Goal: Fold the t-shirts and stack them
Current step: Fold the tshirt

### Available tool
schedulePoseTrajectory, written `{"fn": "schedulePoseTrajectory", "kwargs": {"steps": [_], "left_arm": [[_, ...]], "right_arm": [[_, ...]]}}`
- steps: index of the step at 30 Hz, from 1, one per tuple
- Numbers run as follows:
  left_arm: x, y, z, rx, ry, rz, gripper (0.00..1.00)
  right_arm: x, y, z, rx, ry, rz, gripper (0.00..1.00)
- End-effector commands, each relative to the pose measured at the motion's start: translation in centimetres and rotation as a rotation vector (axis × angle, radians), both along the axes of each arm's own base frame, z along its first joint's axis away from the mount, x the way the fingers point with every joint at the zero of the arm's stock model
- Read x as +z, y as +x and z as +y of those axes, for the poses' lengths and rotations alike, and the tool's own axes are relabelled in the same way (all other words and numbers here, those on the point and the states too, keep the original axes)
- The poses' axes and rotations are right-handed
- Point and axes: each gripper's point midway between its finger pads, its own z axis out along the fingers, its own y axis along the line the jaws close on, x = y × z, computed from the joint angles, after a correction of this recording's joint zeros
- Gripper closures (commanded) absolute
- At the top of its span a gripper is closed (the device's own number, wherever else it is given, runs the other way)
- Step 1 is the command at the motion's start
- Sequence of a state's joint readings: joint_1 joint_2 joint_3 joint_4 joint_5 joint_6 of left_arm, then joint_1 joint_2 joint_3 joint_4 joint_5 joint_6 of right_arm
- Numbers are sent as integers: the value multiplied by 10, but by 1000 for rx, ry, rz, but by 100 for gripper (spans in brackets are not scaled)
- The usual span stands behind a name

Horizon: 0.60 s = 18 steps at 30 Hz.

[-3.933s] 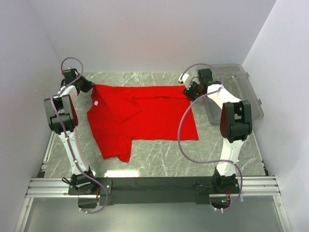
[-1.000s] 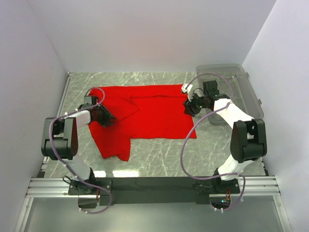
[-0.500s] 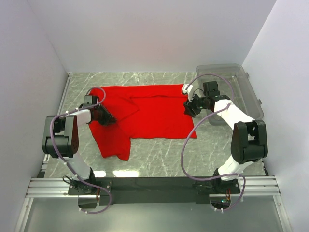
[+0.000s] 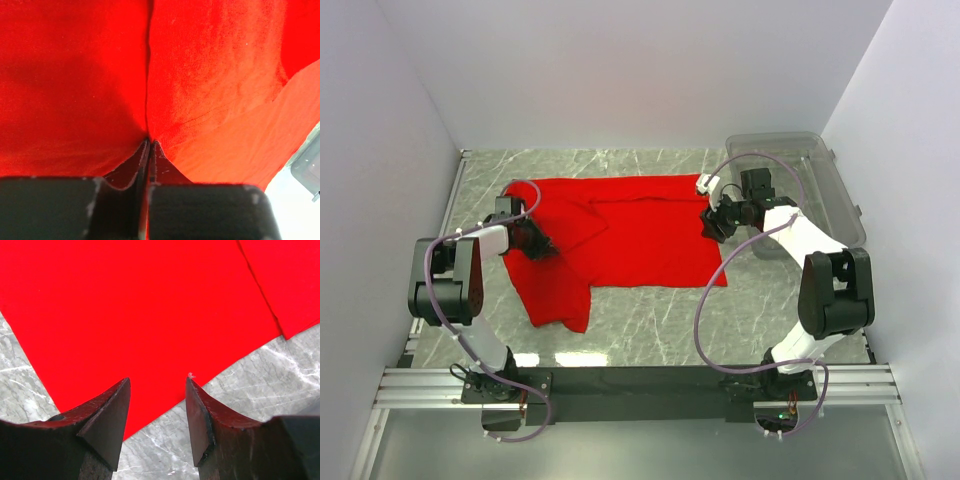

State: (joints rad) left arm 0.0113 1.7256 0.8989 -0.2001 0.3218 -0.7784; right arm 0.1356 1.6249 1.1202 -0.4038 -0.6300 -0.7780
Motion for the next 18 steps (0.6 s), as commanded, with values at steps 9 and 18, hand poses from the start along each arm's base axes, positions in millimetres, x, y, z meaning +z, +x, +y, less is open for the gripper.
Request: {"fn": "schedulePoseTrajectory", "kwargs": {"steps": [9,18], "left_arm": [[17,0,2,-45,36,-33,99],[26,-6,1,-54,21,-46,99]], "right_arm": [[19,2,6,13,28,-58,45],[19,2,6,13,26,-60,45]]}}
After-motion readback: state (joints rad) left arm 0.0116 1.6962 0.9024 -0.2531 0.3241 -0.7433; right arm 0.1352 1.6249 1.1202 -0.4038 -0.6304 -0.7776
